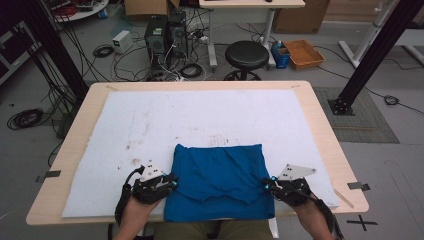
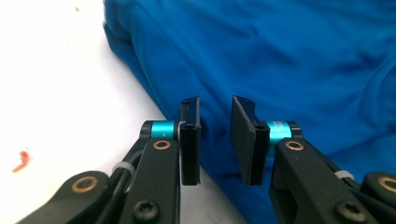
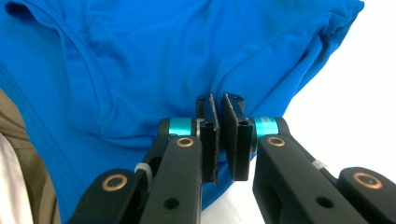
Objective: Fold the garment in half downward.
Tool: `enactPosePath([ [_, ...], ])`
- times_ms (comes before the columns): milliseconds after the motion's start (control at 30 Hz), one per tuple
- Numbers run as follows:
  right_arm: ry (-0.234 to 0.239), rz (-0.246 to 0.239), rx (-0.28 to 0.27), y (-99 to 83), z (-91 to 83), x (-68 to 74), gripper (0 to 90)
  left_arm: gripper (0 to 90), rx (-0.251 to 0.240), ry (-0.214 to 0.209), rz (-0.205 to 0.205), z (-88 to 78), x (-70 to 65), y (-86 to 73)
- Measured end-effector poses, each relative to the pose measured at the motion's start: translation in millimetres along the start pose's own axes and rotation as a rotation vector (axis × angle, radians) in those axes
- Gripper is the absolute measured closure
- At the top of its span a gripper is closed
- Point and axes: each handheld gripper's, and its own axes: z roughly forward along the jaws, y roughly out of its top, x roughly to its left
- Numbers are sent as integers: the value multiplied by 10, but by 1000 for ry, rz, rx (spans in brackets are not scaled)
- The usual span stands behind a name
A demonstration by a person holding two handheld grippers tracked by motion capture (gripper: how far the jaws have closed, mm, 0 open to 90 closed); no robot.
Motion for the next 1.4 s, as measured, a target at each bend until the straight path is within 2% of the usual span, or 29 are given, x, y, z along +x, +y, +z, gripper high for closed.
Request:
enactPosePath([
  [67, 2, 3, 1, -2, -3, -2, 854, 801, 3, 18, 30, 0, -1, 9],
  [100, 0, -2, -1, -4, 0, -7, 855, 840, 3, 13, 30, -3, 3, 15],
  [167, 0, -3, -2, -5, 0, -6, 854, 851, -3, 12, 45, -14, 1, 16],
  [200, 1, -2, -3, -4, -1, -5, 855, 854, -22, 3, 42, -33, -3, 23],
  [267, -1, -4, -7, 2, -13, -2, 854, 854, -65, -20, 18, -88, 4, 48],
  [400, 8, -5, -31, 19, -63, 0, 855, 854, -122, -114, -51, -211, 70, 62],
  [533, 24, -8, -64, 63, -161, 1, 856, 854, -148, -148, -69, -280, 114, 73],
  [667, 37, -13, -77, 101, -202, 19, 856, 850, -133, -132, -55, -250, 109, 74],
  [700, 37, -18, -68, 100, -181, 23, 856, 837, -111, -109, -44, -222, 102, 66],
  [733, 39, -20, -54, 89, -145, 24, 856, 767, -97, -94, -48, -202, 96, 62],
  [767, 42, -17, -43, 78, -125, 27, 856, 648, -80, -81, -68, -184, 88, 59],
  [800, 44, -20, -32, 62, -94, 22, 856, 606, -78, -72, -60, -190, 80, 60],
  [867, 51, -13, -17, 43, -74, 13, 855, 584, -87, -62, -42, -220, 36, 77],
  [933, 49, -13, -18, 40, -77, 6, 855, 588, -84, -44, -3, -231, -18, 93],
  [1000, 52, -12, -21, 43, -79, 4, 855, 641, -43, -8, 17, -179, -58, 82],
  [1033, 50, -10, -20, 43, -73, 8, 855, 659, -20, 11, 41, -139, -65, 73],
  [1100, 52, -11, -14, 41, -58, 13, 855, 737, 10, 30, 61, -63, -68, 60],
  [1200, 52, -17, -10, 40, -52, 20, 854, 836, 17, 29, 80, -11, -77, 58],
  [1267, 50, -14, -14, 44, -54, 16, 853, 852, 13, 16, 80, -10, -81, 66],
  [1400, 53, -9, -10, 41, -43, 15, 853, 856, -39, -10, 65, -67, -69, 86],
])
